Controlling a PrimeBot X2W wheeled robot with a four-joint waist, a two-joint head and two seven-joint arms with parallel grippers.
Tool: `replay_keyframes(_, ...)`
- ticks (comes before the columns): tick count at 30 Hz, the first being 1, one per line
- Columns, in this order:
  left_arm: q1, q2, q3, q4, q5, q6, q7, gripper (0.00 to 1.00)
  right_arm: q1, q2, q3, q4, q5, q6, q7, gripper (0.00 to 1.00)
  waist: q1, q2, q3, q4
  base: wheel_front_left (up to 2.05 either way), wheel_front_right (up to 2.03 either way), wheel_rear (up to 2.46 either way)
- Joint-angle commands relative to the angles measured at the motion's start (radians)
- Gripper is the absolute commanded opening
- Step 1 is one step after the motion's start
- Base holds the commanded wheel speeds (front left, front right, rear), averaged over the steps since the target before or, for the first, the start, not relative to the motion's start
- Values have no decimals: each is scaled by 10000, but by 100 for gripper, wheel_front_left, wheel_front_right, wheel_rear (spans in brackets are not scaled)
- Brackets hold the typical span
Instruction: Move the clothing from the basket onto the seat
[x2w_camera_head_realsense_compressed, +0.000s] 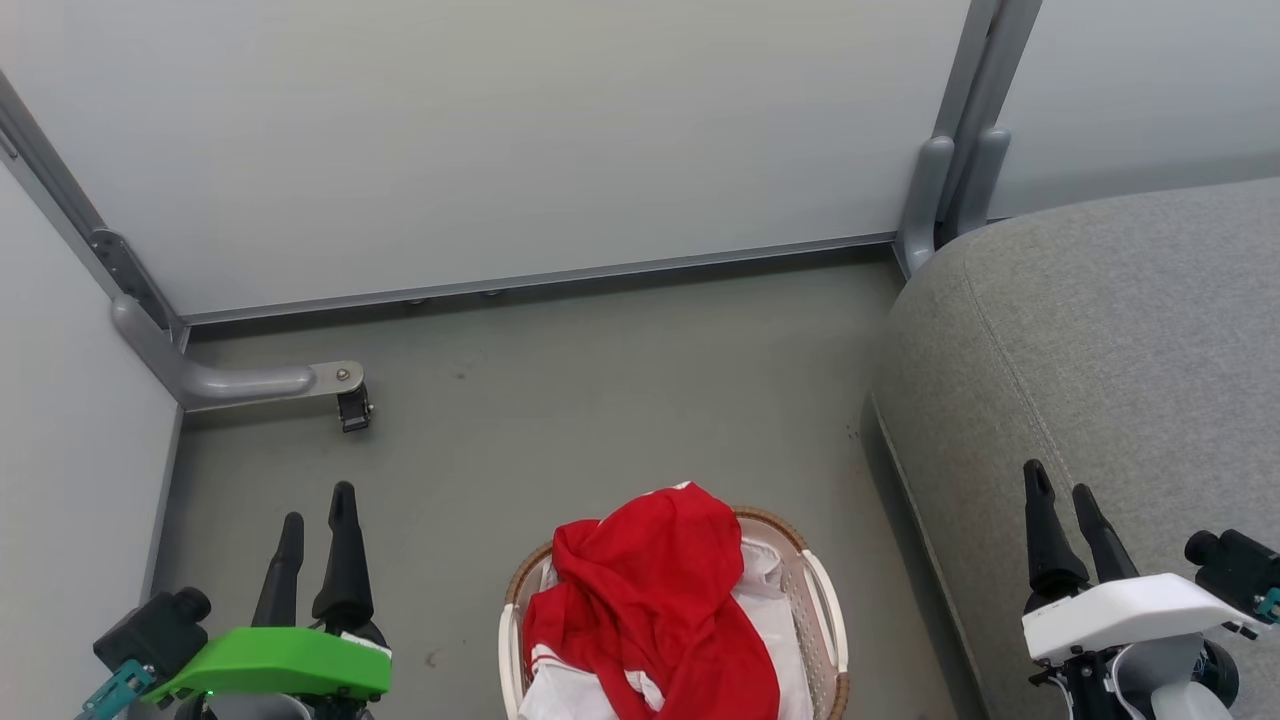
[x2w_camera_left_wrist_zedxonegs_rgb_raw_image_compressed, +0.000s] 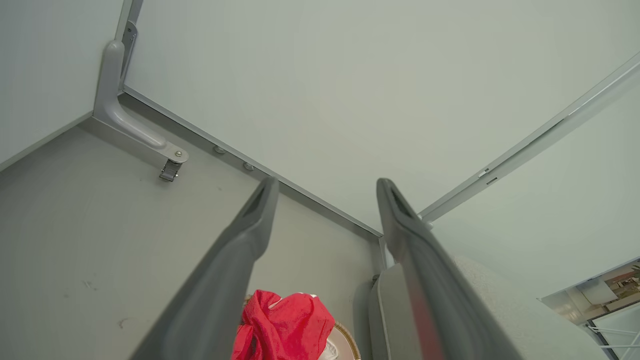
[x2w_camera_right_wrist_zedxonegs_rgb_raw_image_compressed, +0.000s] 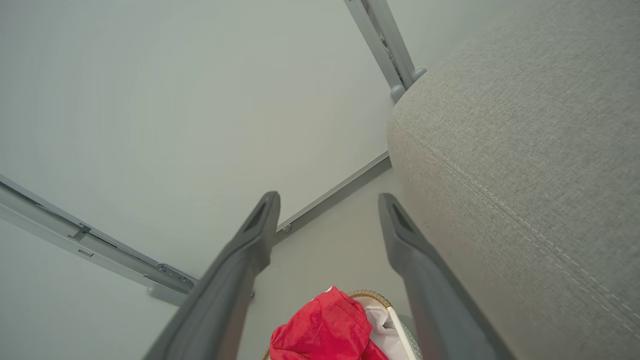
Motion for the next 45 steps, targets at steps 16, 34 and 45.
replay_keyframes(16,93,91,-203,19,1829,125,-488,100,69,-98,58,59,-1886,2,-502,100,0,18,25,57,0,0,0)
replay_keyframes(34,214,106,-435,261,3215,177,-891,100,119,-116,142,92,-3471,3,-904,100,0,22,28,120,0,0,0)
replay_keyframes(45,330,112,-546,421,3941,222,-1107,100,182,-126,257,186,-4366,3,-1120,100,0,25,-5,165,0,0,0)
